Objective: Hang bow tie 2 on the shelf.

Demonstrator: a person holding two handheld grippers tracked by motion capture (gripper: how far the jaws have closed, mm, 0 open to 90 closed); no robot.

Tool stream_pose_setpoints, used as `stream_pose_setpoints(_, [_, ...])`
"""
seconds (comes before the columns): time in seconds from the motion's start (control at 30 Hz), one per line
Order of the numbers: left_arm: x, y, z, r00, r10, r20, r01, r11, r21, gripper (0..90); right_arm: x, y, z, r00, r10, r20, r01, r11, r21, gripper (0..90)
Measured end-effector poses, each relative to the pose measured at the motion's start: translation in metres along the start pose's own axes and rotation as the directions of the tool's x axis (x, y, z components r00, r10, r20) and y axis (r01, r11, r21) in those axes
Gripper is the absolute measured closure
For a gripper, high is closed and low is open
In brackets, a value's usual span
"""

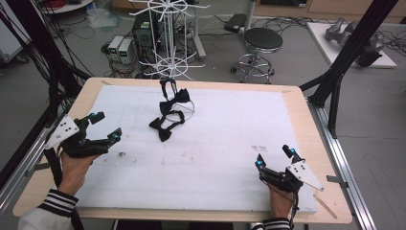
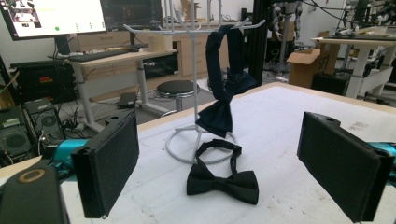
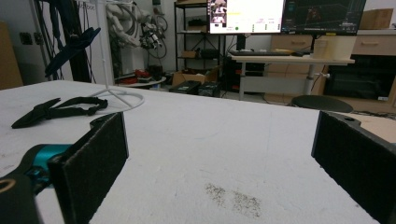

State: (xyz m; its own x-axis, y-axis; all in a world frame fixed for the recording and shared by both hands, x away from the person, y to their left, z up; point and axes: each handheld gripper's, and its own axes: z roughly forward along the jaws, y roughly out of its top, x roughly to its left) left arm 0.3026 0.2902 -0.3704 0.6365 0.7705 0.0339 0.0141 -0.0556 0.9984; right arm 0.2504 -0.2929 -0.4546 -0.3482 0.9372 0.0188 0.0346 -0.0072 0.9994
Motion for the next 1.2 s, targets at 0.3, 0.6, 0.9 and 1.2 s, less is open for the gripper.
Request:
stream_pose_setpoints(0.3, [-0.001, 0.000, 0.004, 1.0000, 0.000, 0.006, 0.000, 0.9999, 0.010, 13.3, 0.000, 0.000, 0.000, 1.0000, -0.003, 0.000, 0.003, 1.000, 0.000, 3.0])
stream_pose_setpoints(0.6, [0.002, 0.002, 0.011, 0.9997, 0.016, 0.020, -0.017, 0.9986, 0.050, 13.3, 0.000, 0.000, 0.000, 1.0000, -0.003, -0.001, 0.003, 1.000, 0.000, 3.0])
stream_pose_setpoints(0.9, [0.003, 0.009, 0.027, 0.9965, 0.054, 0.064, -0.061, 0.9917, 0.113, 13.3, 0.000, 0.000, 0.000, 1.0000, 0.000, 0.000, 0.000, 1.000, 0.001, 3.0])
stream_pose_setpoints(1.2, [0.002, 0.012, 0.043, 0.9893, 0.090, 0.115, -0.109, 0.9793, 0.171, 13.5, 0.000, 0.000, 0.000, 1.0000, -0.002, 0.000, 0.002, 1.000, -0.002, 3.0])
